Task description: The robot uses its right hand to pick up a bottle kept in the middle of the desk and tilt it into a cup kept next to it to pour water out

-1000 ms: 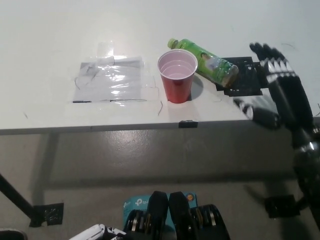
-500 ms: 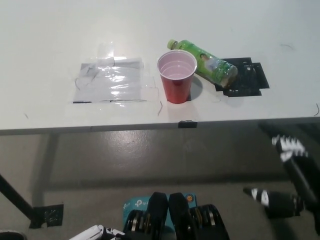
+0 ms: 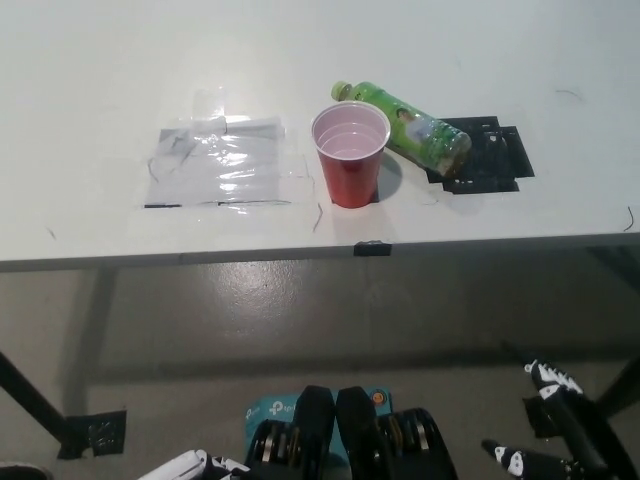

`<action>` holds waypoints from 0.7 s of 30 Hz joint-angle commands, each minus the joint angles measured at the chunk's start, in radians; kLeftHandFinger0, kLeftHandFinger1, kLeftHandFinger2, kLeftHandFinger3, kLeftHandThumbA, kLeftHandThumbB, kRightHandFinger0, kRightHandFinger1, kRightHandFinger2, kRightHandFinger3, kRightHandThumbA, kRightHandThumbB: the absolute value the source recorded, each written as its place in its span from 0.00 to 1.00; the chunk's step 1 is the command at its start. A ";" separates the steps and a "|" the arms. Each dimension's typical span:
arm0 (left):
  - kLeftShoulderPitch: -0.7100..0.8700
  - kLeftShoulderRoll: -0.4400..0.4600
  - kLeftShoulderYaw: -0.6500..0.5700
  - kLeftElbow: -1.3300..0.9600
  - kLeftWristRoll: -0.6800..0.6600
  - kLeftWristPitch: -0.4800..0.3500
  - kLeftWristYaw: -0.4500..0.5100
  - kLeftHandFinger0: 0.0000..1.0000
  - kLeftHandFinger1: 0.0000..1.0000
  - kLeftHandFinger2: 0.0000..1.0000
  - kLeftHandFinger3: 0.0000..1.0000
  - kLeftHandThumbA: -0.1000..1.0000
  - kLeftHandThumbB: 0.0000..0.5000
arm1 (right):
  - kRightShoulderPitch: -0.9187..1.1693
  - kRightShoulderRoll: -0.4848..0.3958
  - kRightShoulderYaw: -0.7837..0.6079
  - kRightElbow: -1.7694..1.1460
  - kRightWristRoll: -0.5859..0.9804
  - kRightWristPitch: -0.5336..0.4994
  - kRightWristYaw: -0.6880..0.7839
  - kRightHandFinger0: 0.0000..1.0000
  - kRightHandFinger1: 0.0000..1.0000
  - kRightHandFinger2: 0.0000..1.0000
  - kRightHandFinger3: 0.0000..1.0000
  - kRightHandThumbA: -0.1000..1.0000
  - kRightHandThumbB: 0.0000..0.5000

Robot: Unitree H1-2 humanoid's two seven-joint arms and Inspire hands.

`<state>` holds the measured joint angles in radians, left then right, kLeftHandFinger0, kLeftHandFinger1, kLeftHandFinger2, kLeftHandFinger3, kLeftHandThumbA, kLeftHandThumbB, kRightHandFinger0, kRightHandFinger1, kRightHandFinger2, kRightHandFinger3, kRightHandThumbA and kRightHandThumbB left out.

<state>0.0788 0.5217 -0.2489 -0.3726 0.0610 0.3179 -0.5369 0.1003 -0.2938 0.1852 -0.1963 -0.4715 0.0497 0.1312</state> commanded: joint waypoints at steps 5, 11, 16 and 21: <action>-0.018 0.024 0.024 -0.018 -0.009 -0.004 -0.001 0.69 0.76 0.79 1.00 1.00 0.92 | -0.066 0.007 -0.026 0.054 0.158 -0.012 0.064 1.00 1.00 1.00 1.00 0.76 0.59; -0.018 0.026 0.023 -0.022 -0.012 -0.009 -0.006 0.71 0.77 0.80 1.00 1.00 0.84 | -0.072 -0.001 -0.031 0.062 0.175 0.002 0.075 1.00 1.00 1.00 1.00 0.65 0.40; -0.020 0.023 0.024 -0.010 -0.001 -0.041 0.002 0.67 0.73 0.78 1.00 1.00 0.89 | -0.083 -0.010 -0.045 0.060 0.210 0.020 0.100 0.93 1.00 1.00 1.00 0.53 0.28; -0.017 0.031 0.028 -0.019 -0.008 -0.031 -0.006 0.67 0.74 0.78 1.00 1.00 0.90 | -0.086 -0.027 -0.026 0.053 0.189 0.033 0.125 0.69 0.83 1.00 1.00 0.50 0.28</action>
<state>0.0683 0.5220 -0.2369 -0.3735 0.0606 0.3123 -0.5371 0.0398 -0.2960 0.1561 -0.1227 -0.3077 0.0763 0.2196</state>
